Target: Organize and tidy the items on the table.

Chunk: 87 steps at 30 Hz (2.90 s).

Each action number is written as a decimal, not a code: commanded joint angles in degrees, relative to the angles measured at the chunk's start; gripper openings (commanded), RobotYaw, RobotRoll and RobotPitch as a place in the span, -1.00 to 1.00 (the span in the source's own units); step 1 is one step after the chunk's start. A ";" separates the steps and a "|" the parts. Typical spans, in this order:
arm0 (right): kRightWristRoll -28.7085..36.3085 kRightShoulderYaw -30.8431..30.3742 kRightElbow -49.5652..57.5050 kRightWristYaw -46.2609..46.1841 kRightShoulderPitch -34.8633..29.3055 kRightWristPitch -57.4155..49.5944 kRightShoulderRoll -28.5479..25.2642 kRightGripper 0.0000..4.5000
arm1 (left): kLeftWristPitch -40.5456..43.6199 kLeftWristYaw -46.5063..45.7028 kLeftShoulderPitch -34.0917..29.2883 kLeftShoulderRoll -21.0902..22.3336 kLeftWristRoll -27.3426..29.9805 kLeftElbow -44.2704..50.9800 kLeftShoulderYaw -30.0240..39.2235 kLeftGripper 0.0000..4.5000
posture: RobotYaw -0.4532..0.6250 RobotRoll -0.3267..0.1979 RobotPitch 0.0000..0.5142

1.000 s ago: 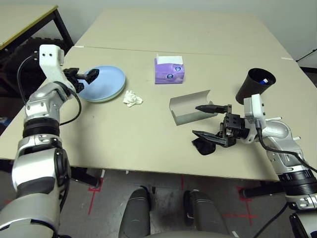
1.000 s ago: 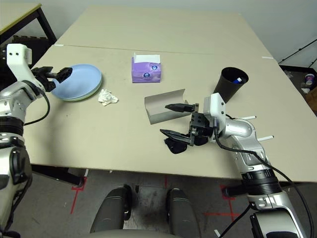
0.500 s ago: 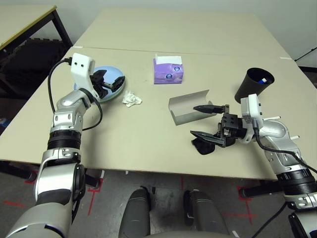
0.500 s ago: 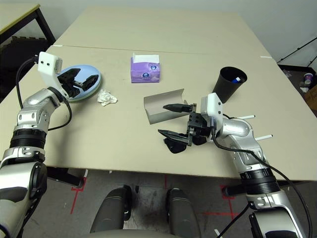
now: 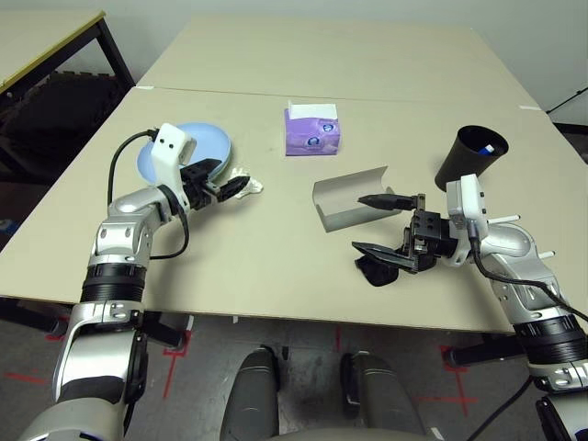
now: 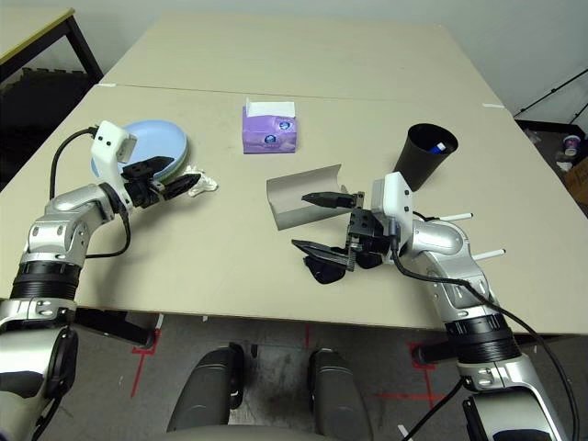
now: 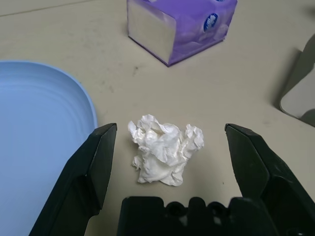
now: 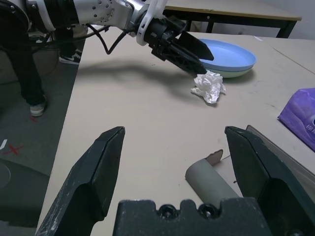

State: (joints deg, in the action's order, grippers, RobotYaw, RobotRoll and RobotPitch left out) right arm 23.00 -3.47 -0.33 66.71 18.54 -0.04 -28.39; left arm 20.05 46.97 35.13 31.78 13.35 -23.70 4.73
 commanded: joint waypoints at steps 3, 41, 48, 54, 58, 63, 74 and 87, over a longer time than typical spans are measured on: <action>-0.37 0.13 0.10 -1.26 0.10 -1.30 -0.41 1.00 | -0.79 1.37 -1.19 0.85 -1.41 0.33 -2.05 0.99 | -0.14 0.25 -0.56; -2.82 2.46 -0.62 -10.10 -0.54 -1.52 -1.63 1.00 | -3.66 4.88 2.66 1.06 -2.99 -6.96 -4.17 -0.98 | -0.17 0.25 -0.55; -2.54 2.41 -0.31 -10.25 -0.12 -2.14 -1.35 1.00 | -4.19 4.03 5.37 2.29 -2.58 -9.08 -2.38 -0.98 | -0.17 0.25 -0.56; -2.59 2.23 -0.84 -10.05 -0.15 -1.83 -1.17 1.00 | -3.50 3.44 7.32 3.62 -1.50 -8.66 -0.20 -0.98 | -0.15 0.25 -0.56; -2.64 2.11 -0.95 -10.02 -0.07 -1.79 -0.99 1.00 | -2.28 3.44 8.80 4.64 -0.37 -7.88 1.62 -0.98 | -0.15 0.25 -0.57; -2.71 1.98 -1.15 -9.85 0.10 -1.73 -0.76 1.00 | -1.64 1.98 11.85 6.18 0.37 -9.20 4.24 -0.98 | -0.14 0.25 -0.58; -2.96 1.92 -2.13 -9.32 0.65 -1.08 -0.55 1.00 | -6.69 -2.35 18.39 8.58 -0.78 -22.25 7.74 -0.98 | -0.14 0.25 -0.60; -3.14 2.18 -1.99 -9.33 0.31 -0.81 -0.84 1.00 | -13.00 -2.53 18.14 7.82 -1.57 -24.28 6.99 0.88 | -0.15 0.25 -0.60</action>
State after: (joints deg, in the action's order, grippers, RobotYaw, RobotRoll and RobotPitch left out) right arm 20.10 -1.58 -2.21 57.34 19.12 -1.03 -28.87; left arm 7.45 44.18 51.87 39.39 12.38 -47.87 12.28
